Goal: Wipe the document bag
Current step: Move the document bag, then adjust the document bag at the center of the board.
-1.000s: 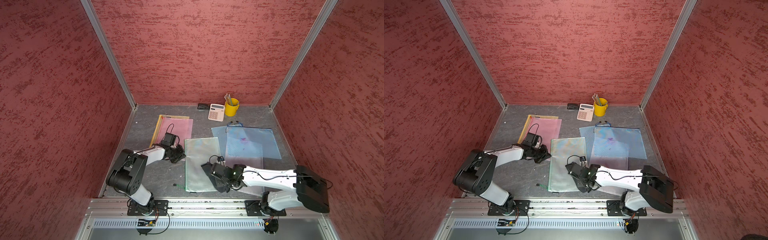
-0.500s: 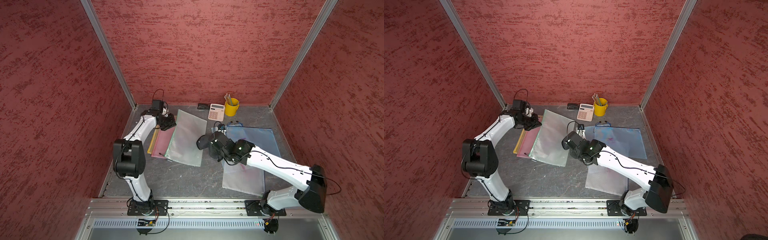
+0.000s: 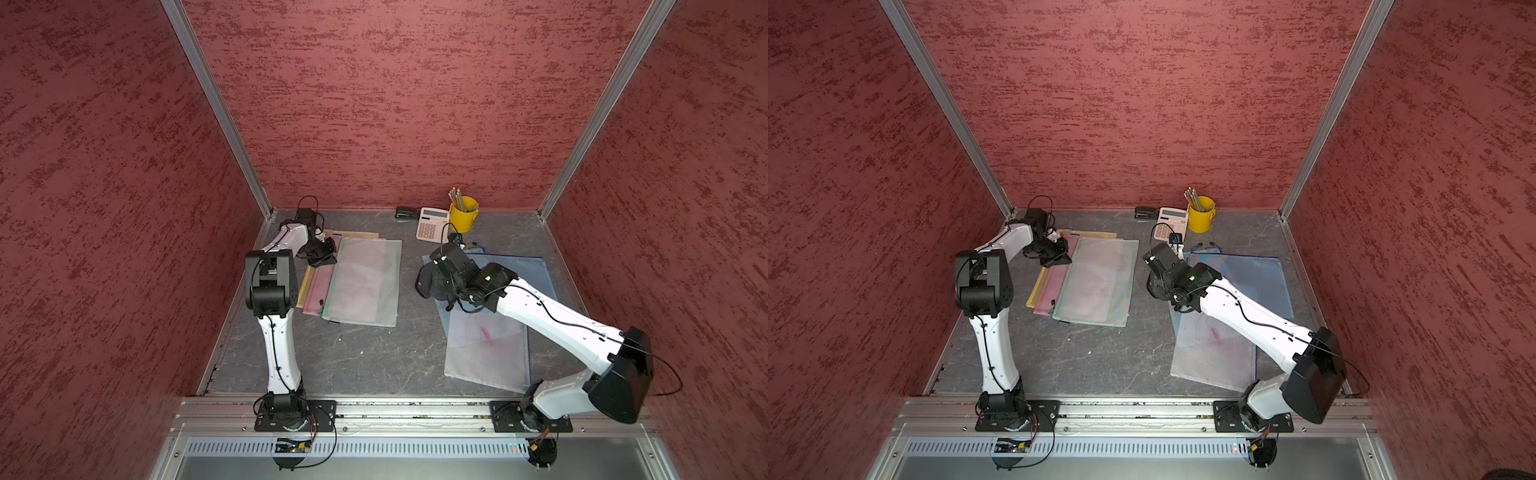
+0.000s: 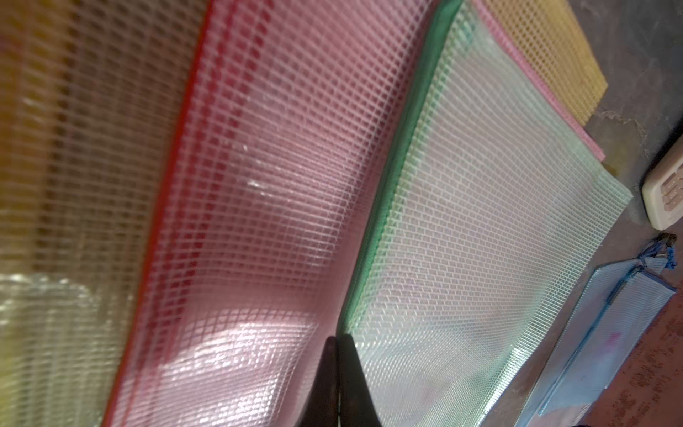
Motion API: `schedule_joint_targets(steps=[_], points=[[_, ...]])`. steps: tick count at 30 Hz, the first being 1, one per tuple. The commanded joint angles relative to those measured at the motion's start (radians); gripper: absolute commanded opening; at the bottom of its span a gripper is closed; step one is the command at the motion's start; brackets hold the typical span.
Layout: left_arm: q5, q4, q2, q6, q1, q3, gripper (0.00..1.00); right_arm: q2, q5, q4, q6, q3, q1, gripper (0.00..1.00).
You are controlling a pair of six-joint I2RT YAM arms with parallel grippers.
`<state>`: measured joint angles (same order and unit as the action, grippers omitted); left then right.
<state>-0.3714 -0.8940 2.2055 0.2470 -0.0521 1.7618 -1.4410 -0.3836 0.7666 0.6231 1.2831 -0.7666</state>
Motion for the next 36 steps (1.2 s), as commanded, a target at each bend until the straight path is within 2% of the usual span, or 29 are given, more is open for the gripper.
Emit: schedule_joint_targets(steps=[1,2,4,7,10,13,15,20,22,24,27,31,36], points=[[0.065,-0.057,0.01,-0.05,-0.006,0.061,0.0,-0.007,0.033,-0.037,-0.053,0.025,0.035,0.0],[0.079,-0.067,0.009,-0.053,-0.005,0.066,0.01,-0.007,0.038,-0.041,-0.063,0.025,0.048,0.0],[0.114,-0.091,-0.006,-0.051,-0.002,0.073,0.21,-0.006,0.046,-0.052,-0.09,0.022,0.078,0.0],[0.178,-0.125,-0.081,-0.047,0.031,0.064,0.44,0.016,0.056,-0.058,-0.134,0.025,0.142,0.0],[0.216,-0.16,-0.181,-0.029,0.094,0.065,0.55,0.052,0.067,-0.058,-0.177,0.032,0.224,0.0],[0.154,-0.187,-0.228,0.014,0.195,0.085,0.58,0.088,0.085,-0.058,-0.21,0.028,0.342,0.0],[0.097,-0.191,-0.223,0.055,0.306,0.104,0.59,0.103,0.093,-0.051,-0.225,0.02,0.435,0.0],[-0.063,-0.074,-0.142,0.206,0.557,0.109,0.59,0.119,0.106,-0.107,-0.259,-0.082,0.614,0.0],[-0.118,-0.001,-0.092,0.259,0.631,0.103,0.6,0.122,0.105,-0.18,-0.259,-0.146,0.662,0.0],[-0.154,0.009,-0.016,0.281,0.693,0.164,0.6,0.112,0.101,-0.24,-0.251,-0.195,0.698,0.0],[-0.141,0.024,0.078,0.271,0.764,0.298,0.62,0.095,0.098,-0.256,-0.25,-0.233,0.705,0.0],[-0.167,0.032,0.21,0.314,0.789,0.455,0.62,0.081,0.122,-0.272,-0.27,-0.32,0.704,0.0],[-0.111,0.145,0.25,0.359,0.787,0.448,0.63,0.045,0.197,-0.283,-0.289,-0.4,0.683,0.0]])
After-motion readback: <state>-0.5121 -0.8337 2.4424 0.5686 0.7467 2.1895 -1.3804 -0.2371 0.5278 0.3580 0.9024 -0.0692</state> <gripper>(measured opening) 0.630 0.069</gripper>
